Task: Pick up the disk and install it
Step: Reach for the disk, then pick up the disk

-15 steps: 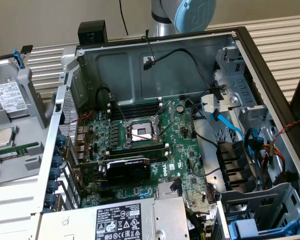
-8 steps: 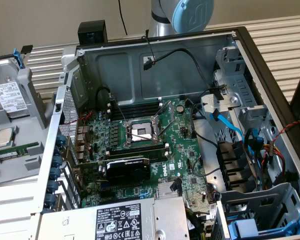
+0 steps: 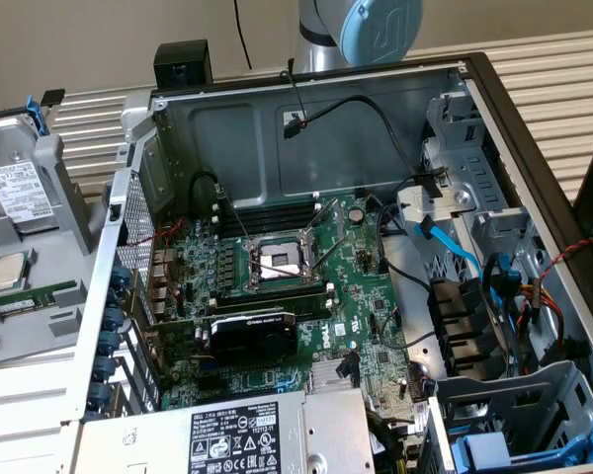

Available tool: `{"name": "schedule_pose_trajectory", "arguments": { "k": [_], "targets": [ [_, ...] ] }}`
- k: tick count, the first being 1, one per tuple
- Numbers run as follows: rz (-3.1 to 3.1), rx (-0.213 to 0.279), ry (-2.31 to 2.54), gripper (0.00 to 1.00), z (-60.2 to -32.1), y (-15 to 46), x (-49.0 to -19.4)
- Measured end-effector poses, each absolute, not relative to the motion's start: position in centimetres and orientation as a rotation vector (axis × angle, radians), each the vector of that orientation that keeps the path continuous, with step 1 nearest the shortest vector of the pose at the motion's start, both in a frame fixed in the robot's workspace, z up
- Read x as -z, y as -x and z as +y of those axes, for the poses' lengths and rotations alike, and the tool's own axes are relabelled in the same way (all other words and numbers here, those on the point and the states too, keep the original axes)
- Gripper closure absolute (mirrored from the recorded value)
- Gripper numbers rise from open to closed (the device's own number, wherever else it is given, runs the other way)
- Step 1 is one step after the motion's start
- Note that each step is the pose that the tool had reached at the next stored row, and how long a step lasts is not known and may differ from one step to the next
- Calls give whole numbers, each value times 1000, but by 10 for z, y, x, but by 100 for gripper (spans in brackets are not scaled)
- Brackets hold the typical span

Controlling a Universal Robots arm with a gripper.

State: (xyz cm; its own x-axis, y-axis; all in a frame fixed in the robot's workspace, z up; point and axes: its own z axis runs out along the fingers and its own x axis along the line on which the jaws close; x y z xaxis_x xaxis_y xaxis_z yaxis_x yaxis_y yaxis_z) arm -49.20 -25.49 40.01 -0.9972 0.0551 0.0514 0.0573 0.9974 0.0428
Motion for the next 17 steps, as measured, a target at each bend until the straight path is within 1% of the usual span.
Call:
{"name": "schedule_pose_trajectory", "arguments": {
  "k": [8,17],
  "targets": [
    [-3089,68,81,89,-254,492,-400],
    [-3083,61,-169,89,-254,492,-400]
  ]
}}
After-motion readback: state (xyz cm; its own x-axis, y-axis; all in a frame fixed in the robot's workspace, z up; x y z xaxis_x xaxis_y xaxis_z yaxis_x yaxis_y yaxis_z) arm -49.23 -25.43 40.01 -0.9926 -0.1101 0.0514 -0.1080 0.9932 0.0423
